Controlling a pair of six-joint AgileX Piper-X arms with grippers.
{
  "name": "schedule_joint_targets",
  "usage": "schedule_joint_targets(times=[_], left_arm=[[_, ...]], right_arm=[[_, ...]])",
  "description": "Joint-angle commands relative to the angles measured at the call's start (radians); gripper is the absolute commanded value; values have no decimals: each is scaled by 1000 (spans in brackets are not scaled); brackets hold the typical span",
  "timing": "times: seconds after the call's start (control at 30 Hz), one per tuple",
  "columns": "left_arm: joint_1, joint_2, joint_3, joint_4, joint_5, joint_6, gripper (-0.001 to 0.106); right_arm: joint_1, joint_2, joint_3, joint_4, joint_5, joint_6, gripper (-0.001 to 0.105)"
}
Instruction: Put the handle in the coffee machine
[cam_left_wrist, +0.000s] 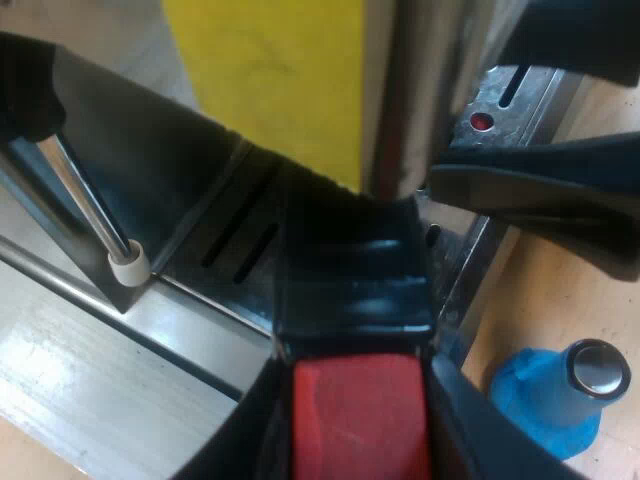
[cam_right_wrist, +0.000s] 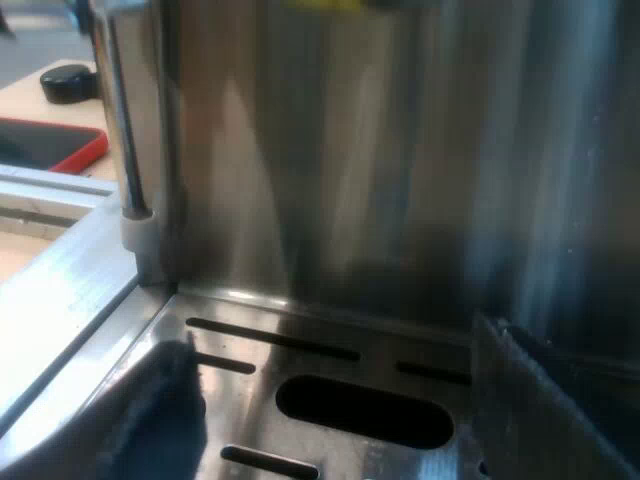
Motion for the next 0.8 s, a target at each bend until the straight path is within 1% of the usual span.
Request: schedule_joint_targets(times=[0.03, 0.17, 0.4, 0.47, 0.7, 0.8], left_arm=[[4, -36, -37, -52, 142, -20, 0], [4, -36, -37, -52, 142, -20, 0], [4, -36, -37, -52, 142, -20, 0], [4, -36, -37, -52, 142, -22, 0], [4, -36, -37, -52, 142, -22, 0], [4, -36, -37, -52, 142, -22, 0]], right_arm=[[-7, 53, -5, -128, 14, -19, 45], [-26, 84, -26, -169, 14, -26, 47], [-61, 134, -126, -171, 14, -26, 47], [-61, 148, -159, -171, 54, -54, 47], [-61, 152, -187, -180, 117, -63, 47], [-61, 152, -196, -180, 118, -63, 47]])
